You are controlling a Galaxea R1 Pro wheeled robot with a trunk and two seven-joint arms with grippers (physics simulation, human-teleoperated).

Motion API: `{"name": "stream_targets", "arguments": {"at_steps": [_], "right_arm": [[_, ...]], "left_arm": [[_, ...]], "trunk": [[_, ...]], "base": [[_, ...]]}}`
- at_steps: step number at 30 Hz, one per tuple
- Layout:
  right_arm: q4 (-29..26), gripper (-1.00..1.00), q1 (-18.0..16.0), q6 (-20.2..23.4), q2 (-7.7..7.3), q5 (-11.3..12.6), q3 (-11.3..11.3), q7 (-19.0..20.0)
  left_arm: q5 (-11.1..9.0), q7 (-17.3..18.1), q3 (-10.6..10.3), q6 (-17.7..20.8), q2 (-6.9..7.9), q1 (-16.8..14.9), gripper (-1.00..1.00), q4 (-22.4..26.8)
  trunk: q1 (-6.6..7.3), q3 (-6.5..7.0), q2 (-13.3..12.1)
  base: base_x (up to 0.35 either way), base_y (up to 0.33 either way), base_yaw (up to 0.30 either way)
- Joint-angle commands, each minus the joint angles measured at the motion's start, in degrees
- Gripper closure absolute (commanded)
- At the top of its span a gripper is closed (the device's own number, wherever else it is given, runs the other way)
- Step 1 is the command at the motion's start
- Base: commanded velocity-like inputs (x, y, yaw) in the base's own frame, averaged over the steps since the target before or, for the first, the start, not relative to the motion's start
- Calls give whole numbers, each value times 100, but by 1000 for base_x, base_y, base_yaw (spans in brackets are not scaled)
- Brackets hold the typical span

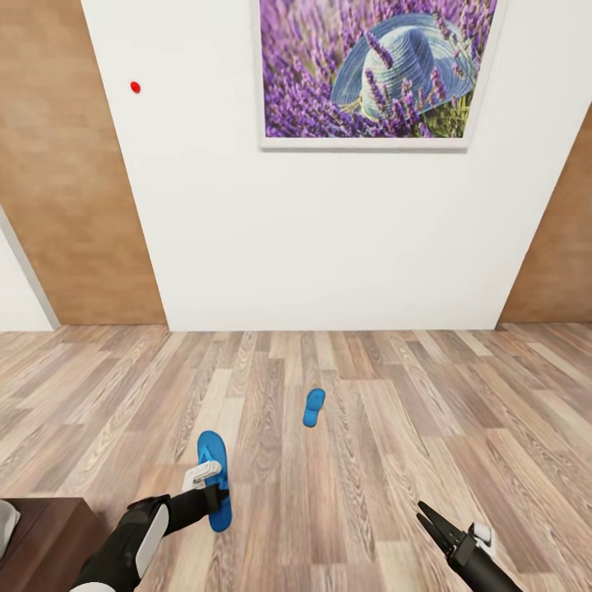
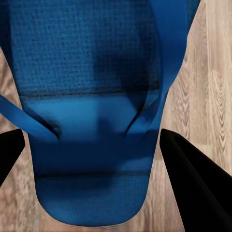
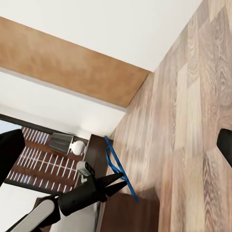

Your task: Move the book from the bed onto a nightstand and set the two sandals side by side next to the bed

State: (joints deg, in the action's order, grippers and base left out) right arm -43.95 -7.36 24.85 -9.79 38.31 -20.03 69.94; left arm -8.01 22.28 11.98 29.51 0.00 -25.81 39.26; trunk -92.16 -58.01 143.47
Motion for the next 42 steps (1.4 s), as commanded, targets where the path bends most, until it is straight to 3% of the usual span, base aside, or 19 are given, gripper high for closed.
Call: {"name": "stream_targets", "arguments": {"at_steps": [1, 42], "right_arm": [[0, -100, -2, 55, -1, 25, -4, 11], [0, -100, -2, 63, -4, 19, -1, 11]], "left_arm": [[-43, 14, 15, 46, -1, -3, 100, 3], [-43, 14, 15, 46, -9, -3, 100, 3]], "trunk": [[-1, -5, 2], [-1, -5, 2]], "base": [[167, 92, 0], [165, 22, 0]]}}
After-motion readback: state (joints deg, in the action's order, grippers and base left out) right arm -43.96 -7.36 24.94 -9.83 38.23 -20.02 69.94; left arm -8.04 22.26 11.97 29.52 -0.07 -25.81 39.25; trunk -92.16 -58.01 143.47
